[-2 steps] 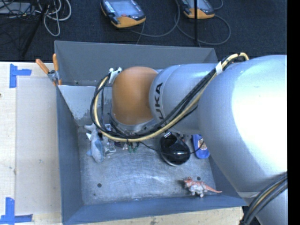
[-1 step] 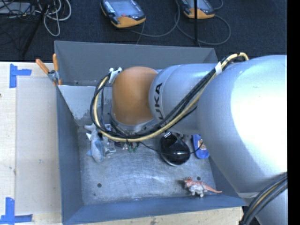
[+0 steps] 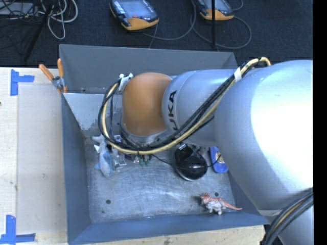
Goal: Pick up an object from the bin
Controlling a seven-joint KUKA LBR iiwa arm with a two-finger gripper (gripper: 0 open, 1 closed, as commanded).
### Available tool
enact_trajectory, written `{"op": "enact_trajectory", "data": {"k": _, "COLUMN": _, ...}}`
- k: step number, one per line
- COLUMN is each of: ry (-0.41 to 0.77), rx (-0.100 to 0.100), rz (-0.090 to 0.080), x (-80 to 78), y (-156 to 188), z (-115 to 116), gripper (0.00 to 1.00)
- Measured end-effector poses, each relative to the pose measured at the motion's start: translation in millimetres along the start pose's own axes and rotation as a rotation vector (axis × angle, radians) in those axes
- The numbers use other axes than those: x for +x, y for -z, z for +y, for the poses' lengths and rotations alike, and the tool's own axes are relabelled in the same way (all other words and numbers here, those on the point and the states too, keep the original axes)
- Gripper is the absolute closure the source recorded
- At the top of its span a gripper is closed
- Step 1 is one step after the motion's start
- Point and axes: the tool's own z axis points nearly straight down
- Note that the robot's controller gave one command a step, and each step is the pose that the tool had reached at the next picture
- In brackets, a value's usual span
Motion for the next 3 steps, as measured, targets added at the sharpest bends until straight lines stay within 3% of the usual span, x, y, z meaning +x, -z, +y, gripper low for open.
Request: {"op": "enact_trajectory", "data": {"k": 3, "ry": -0.003, "rx": 0.000, "rz": 0.000, "x": 0.0, "y": 0.0, "z": -0.1, "gripper": 1.00}}
